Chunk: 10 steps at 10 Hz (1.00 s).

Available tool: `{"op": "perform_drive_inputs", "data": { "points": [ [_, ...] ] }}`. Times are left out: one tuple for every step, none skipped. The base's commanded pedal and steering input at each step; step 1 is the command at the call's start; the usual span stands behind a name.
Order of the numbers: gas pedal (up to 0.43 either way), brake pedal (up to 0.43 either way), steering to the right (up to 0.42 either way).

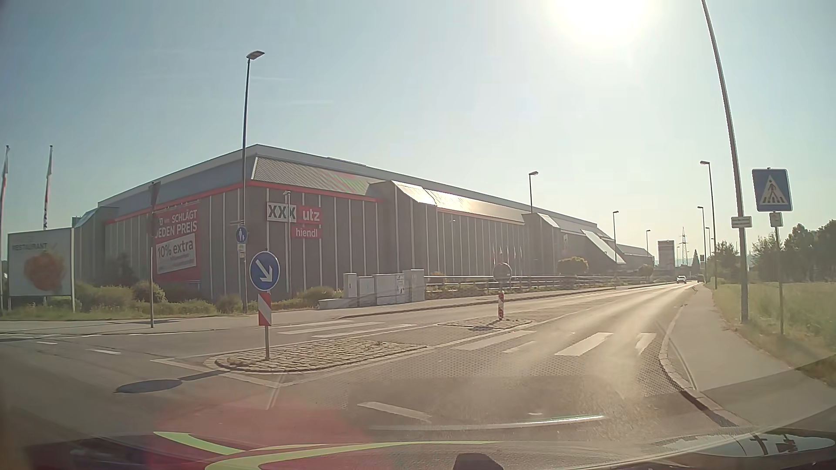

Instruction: Follow the waypoints while adhering to traffic rules and regulations

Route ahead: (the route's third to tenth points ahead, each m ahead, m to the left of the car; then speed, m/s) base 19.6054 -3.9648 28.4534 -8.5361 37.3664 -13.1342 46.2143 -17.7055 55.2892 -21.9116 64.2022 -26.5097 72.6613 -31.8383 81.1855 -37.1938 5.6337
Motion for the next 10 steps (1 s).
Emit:
{"op": "perform_drive_inputs", "data": {
  "points": [
    [0.138,0.0,0.078],
    [0.15,0.0,0.124],
    [0.189,0.0,0.149],
    [0.248,0.0,0.177],
    [0.248,0.0,0.193],
    [0.248,0.0,0.199],
    [0.248,0.0,0.2],
    [0.268,0.0,0.199],
    [0.287,0.0,0.198],
    [0.299,0.0,0.195]
  ]
}}
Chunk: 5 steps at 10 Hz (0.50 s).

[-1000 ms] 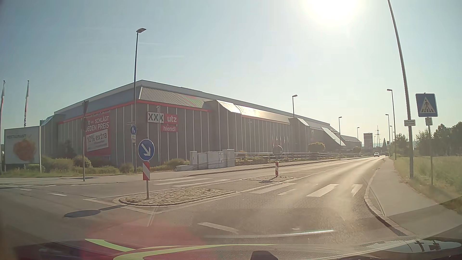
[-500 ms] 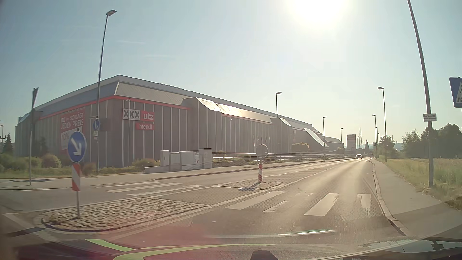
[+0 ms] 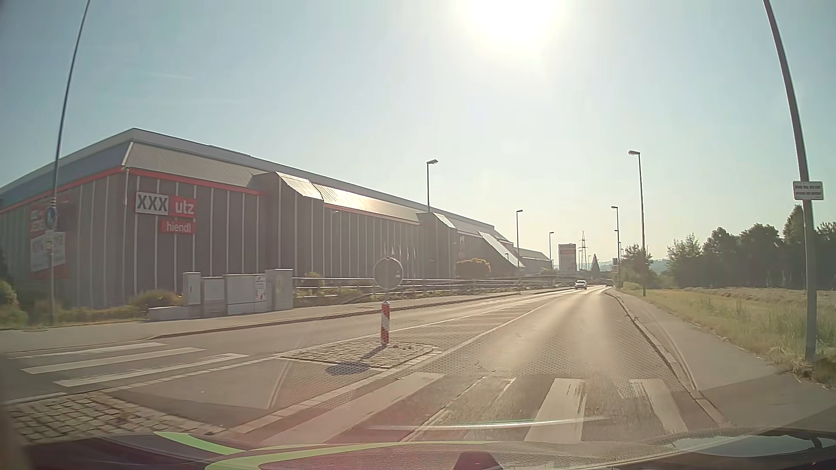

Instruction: Follow the waypoints while adhering to traffic rules and regulations

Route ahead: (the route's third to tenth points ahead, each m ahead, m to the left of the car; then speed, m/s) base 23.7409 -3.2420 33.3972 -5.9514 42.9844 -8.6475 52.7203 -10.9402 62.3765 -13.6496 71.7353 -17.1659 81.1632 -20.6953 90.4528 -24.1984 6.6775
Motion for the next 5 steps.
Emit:
{"op": "perform_drive_inputs", "data": {
  "points": [
    [0.299,0.0,0.19],
    [0.299,0.0,0.182],
    [0.299,0.0,0.171],
    [0.299,0.0,0.157],
    [0.311,0.0,0.14]
  ]
}}
